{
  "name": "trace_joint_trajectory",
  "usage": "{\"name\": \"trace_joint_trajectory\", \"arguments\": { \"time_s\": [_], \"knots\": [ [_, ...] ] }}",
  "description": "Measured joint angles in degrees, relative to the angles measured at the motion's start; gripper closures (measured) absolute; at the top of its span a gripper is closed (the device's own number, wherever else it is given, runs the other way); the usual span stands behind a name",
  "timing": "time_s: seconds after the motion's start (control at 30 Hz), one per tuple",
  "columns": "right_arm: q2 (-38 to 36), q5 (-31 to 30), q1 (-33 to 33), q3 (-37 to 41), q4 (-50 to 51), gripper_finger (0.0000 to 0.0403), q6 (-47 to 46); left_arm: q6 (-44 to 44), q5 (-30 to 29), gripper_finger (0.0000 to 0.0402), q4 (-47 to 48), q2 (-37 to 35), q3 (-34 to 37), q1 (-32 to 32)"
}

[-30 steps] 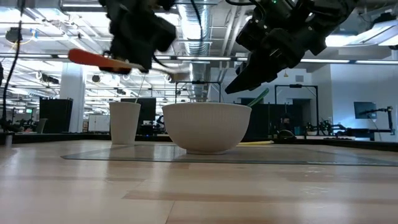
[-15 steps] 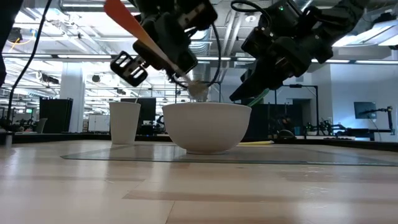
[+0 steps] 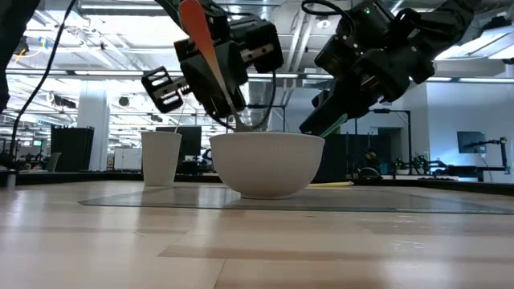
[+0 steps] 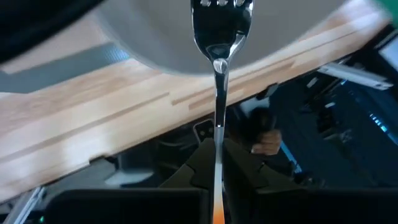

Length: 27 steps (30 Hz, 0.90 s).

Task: Pick & Place Utensil
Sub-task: Put the orange fork into the white bowl

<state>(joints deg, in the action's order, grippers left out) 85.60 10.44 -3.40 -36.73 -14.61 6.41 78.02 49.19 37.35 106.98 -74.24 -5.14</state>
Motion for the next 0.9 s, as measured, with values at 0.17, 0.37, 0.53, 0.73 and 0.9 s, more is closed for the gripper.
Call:
{"name": "trace_joint_trajectory", "arguments": {
  "time_s": [0.17,0.37,0.53,0.73,0.9],
  "knots": [
    [0.0,0.0,0.0,0.0,-0.3,0.0340,0.1,0.3,5.7,0.0382,-4.9,4.8,0.0,1.0],
    [0.0,0.1,0.0,0.1,0.8,0.0340,0.1,0.5,9.9,0.0382,-7.1,7.1,0.0,0.4],
    [0.0,0.2,0.1,1.0,0.4,0.0340,0.1,0.7,10.2,0.0382,-7.3,6.9,0.0,-1.3],
    [0.0,0.2,0.1,1.7,0.4,0.0340,-0.3,2.0,9.4,0.0382,-7.9,6.9,0.0,-3.0],
    [0.0,0.2,0.1,1.7,0.4,0.0340,-0.5,2.1,9.4,0.0382,-8.2,6.9,0.0,-3.2]
  ]
}}
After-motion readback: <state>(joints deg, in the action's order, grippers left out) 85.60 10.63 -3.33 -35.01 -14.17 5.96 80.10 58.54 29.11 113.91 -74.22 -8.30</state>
